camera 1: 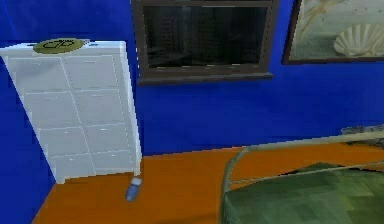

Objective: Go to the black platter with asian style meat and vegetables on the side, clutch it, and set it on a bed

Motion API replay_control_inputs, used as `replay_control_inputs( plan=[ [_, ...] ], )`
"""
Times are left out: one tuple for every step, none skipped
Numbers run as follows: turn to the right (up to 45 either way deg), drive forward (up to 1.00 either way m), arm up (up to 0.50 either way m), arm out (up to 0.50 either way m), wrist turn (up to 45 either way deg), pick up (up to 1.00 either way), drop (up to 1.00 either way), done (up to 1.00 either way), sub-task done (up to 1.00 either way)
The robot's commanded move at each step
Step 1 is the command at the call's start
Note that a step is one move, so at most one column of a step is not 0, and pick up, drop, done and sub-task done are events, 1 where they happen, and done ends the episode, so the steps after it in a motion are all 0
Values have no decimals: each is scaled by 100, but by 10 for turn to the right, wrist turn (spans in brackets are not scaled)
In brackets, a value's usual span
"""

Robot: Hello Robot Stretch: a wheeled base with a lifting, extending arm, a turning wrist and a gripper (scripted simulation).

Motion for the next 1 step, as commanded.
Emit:
replay_control_inputs(
  plan=[
    [0,0,0,0,0,0,0,100,0]
  ],
)
